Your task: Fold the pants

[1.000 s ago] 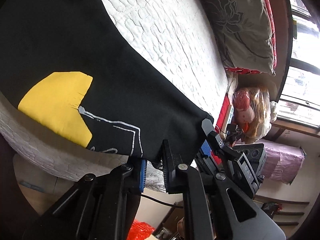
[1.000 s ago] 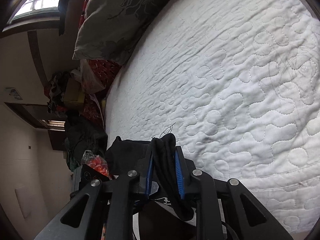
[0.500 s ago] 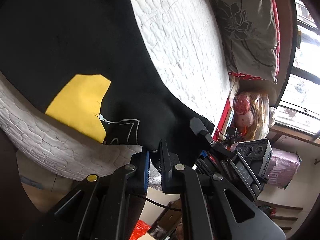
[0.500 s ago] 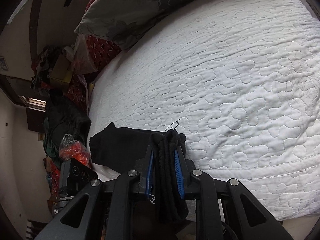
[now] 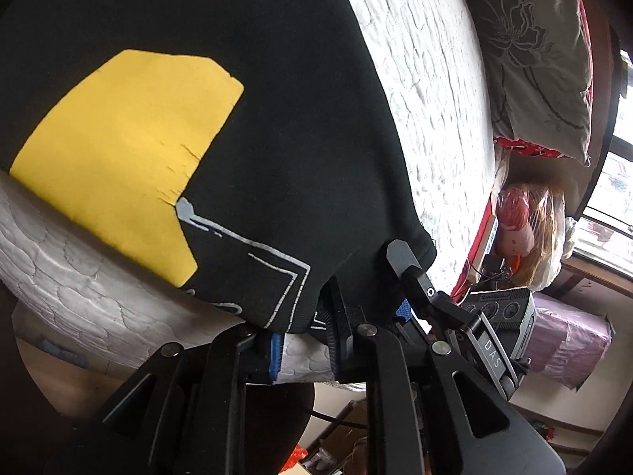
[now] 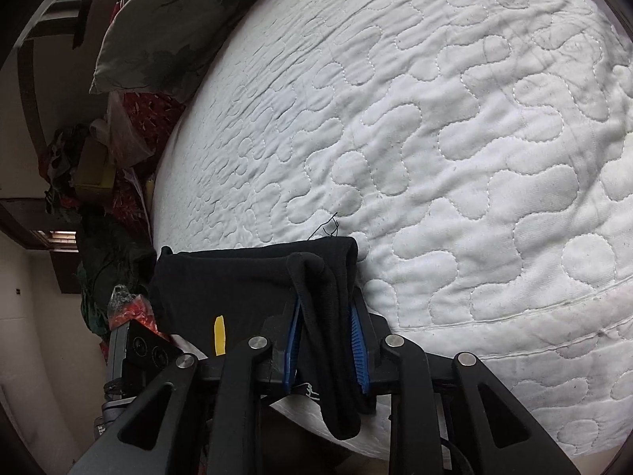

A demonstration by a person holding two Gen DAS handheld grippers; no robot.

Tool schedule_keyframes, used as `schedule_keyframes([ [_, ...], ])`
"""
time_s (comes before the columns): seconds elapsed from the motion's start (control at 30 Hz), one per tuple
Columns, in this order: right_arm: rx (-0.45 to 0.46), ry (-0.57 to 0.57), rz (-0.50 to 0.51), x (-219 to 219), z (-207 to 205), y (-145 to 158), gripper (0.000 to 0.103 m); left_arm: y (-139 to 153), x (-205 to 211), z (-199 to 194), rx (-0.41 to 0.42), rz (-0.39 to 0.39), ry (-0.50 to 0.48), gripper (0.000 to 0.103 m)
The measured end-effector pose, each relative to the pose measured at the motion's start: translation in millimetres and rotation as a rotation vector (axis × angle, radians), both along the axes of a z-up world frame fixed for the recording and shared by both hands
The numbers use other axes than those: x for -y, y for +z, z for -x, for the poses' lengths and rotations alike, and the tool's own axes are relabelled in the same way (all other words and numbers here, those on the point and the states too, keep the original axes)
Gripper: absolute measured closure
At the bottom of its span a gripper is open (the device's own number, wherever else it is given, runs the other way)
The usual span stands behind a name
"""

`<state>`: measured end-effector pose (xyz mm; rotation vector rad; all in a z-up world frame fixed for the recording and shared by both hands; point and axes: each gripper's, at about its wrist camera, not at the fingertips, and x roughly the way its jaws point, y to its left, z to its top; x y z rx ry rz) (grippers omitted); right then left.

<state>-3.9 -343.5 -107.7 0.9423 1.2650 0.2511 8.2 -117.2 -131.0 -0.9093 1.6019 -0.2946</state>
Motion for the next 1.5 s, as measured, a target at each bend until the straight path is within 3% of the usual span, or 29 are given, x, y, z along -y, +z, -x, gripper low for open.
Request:
schedule_keyframes([
  [0.07, 0.001, 0.004, -0.023, 1.7, -1.4, -2.2, 0.078, 2.9, 3.6, -0.5, 0.013, 0.007, 0.005, 0.077],
  [0.13, -0.006, -0.014, -0.06, 8.3, 0.5, -6.6, 0.078, 5.5, 10.3, -4.7, 0.034, -0.007, -0.035, 0.078],
  [0.2, -0.006, -0.026, -0.079, 12.2, 2.1, -7.5, 0.08, 8.1, 13.5, -7.5, 0.055, -0.023, -0.102, 0.096],
  [0.27, -0.001, -0.028, -0.051, 10.4, 3.0, -4.9, 0.085, 8.6, 8.9, -6.3, 0.027, 0.037, -0.1, 0.098],
  [0.37, 0.043, -0.007, 0.021, 2.2, 4.6, 12.5, 0.09, 21.4, 2.3, -5.1, 0.022, 0.104, -0.09, 0.098],
  [0.57, 0.114, 0.026, 0.056, -4.1, 11.4, 60.8, 0.09, 40.1, -1.8, 1.3, 0.039, 0.165, -0.095, 0.098],
  [0.77, 0.1, 0.068, 0.126, -25.8, 2.1, 87.1, 0.09, 39.1, -37.0, -3.4, 0.004, 0.25, -0.004, 0.098],
  [0.97, 0.119, 0.143, 0.15, -77.5, -28.3, 112.6, 0.09, 47.8, -88.6, -15.2, 0.034, 0.306, 0.109, 0.098],
  [1.13, 0.141, 0.22, 0.181, -132.1, -57.4, 129.0, 0.09, 38.3, -135.6, -20.5, 0.024, 0.32, 0.205, 0.098],
  [1.27, 0.13, 0.285, 0.173, -179.7, -78.0, 123.2, 0.089, 24.9, -165.8, -19.9, 0.006, 0.315, 0.27, 0.098],
  [1.5, 0.079, 0.349, 0.129, -249.4, -100.2, 88.0, 0.085, 11.8, -219.9, -15.5, 0.007, 0.227, 0.363, 0.098],
])
